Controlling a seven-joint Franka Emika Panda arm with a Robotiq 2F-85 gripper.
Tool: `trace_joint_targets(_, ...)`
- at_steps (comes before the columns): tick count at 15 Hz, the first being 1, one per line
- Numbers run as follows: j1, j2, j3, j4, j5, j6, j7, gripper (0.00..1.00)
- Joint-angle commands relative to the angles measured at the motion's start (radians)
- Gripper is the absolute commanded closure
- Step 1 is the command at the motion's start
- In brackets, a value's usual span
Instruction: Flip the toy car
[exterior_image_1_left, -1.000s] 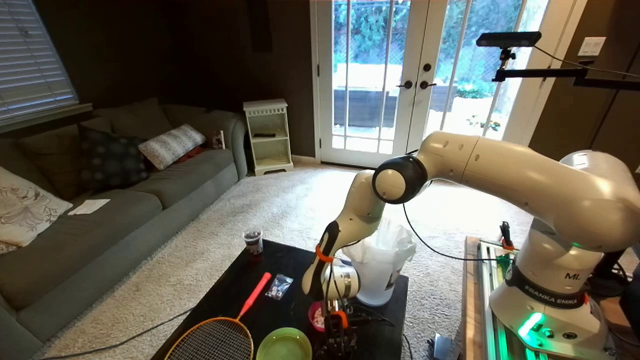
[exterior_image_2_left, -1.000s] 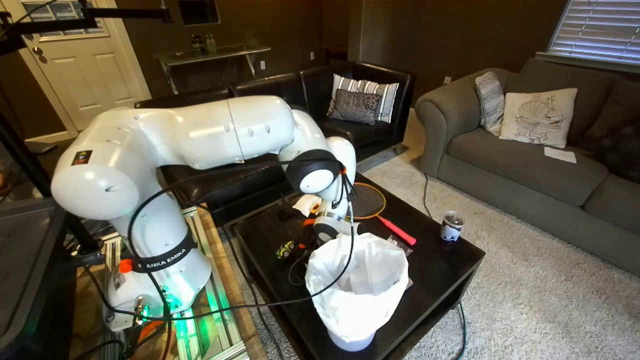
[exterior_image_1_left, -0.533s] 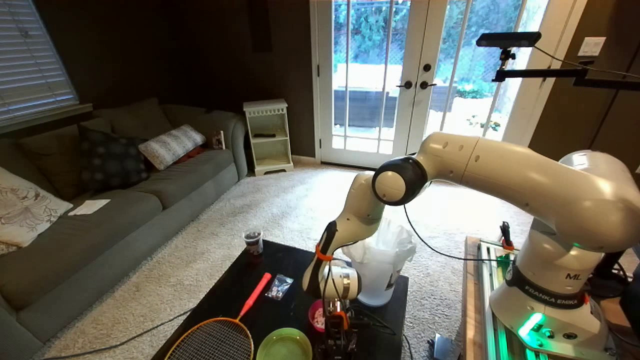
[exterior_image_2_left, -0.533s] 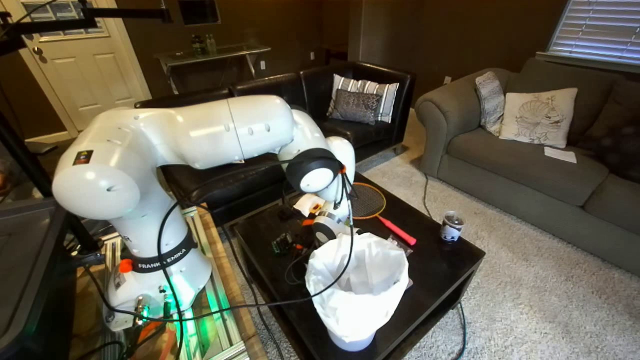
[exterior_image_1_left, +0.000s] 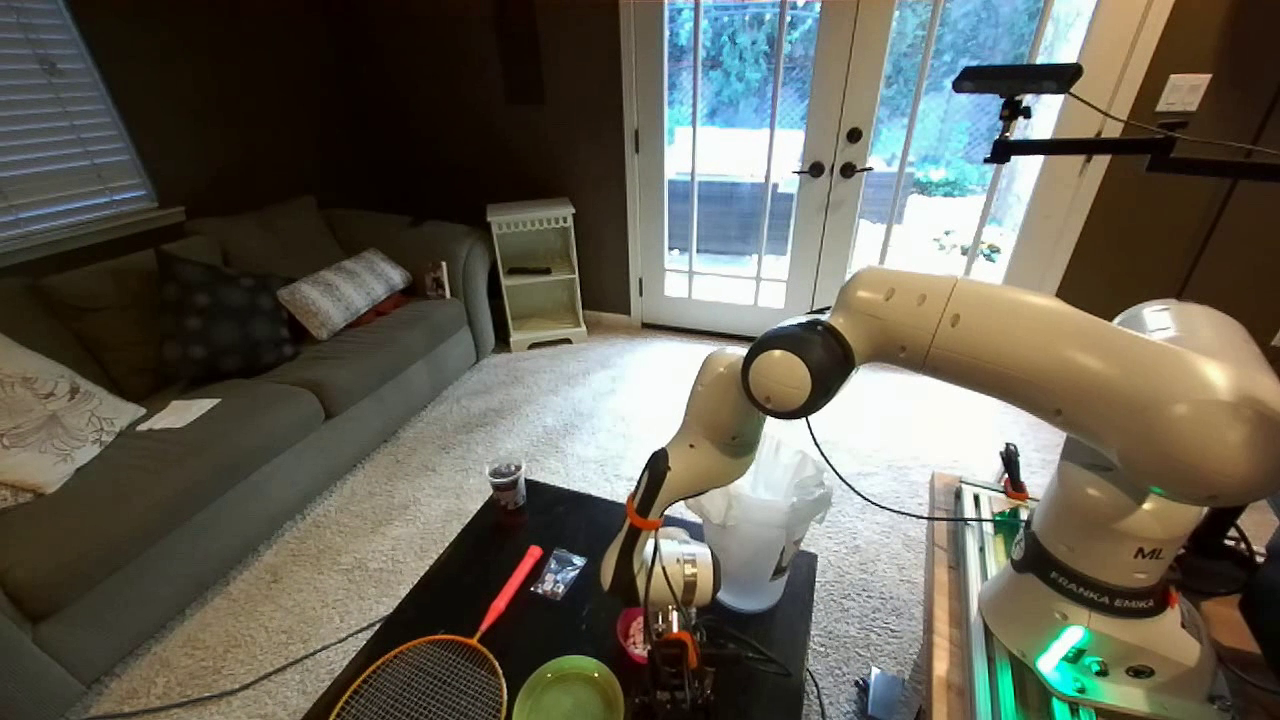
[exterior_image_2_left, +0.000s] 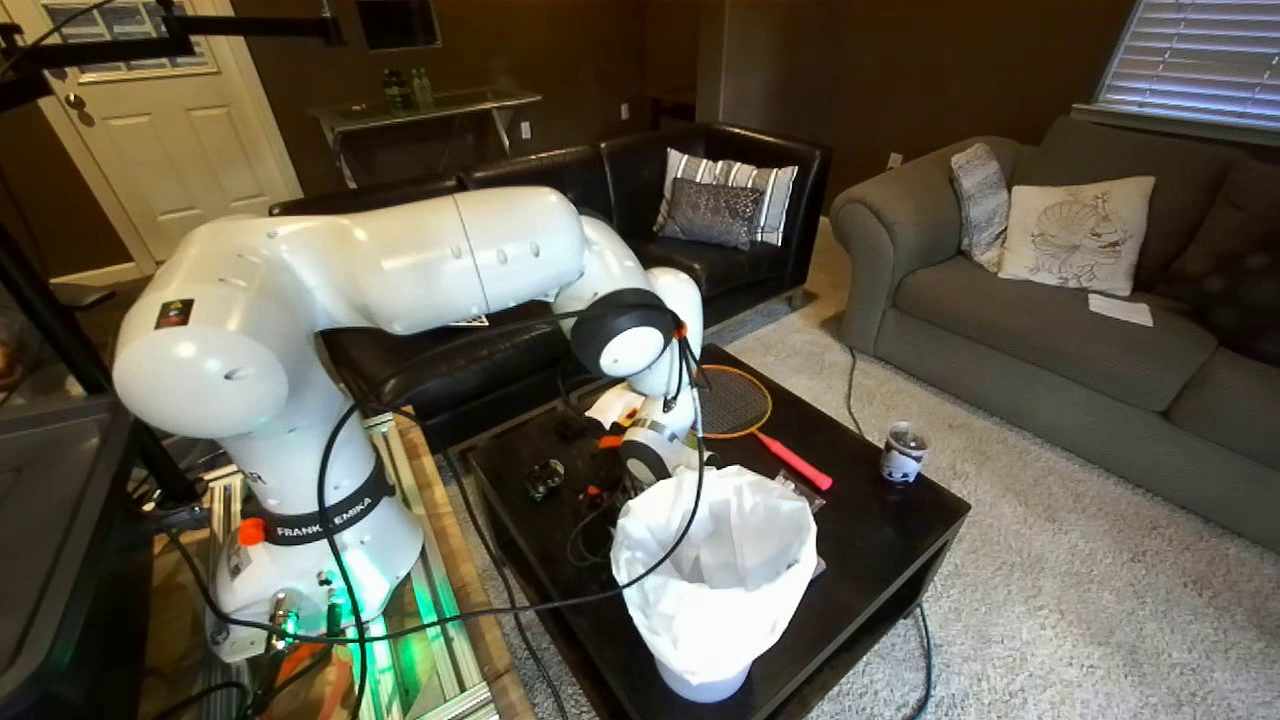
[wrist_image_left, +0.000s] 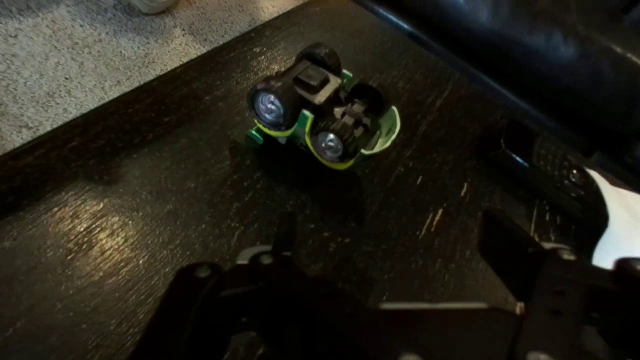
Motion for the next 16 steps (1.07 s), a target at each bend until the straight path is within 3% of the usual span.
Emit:
trace_joint_targets(1,0.067,0.0,-0.015,0.031,-0.044,-0.098,0.022,0.0)
trace_joint_targets(4,0.162,-0.003,-0.047,0.058,-0.073,-0.17,0.049,0.0)
trace_joint_targets(10,0.324,-0.004,-0.109,0.089,-0.245,-0.165,0.313,0.0)
trace_joint_targets(16,0.42,-0.004,-0.167,0.117,-0.406,-0.139,0.523,0.0)
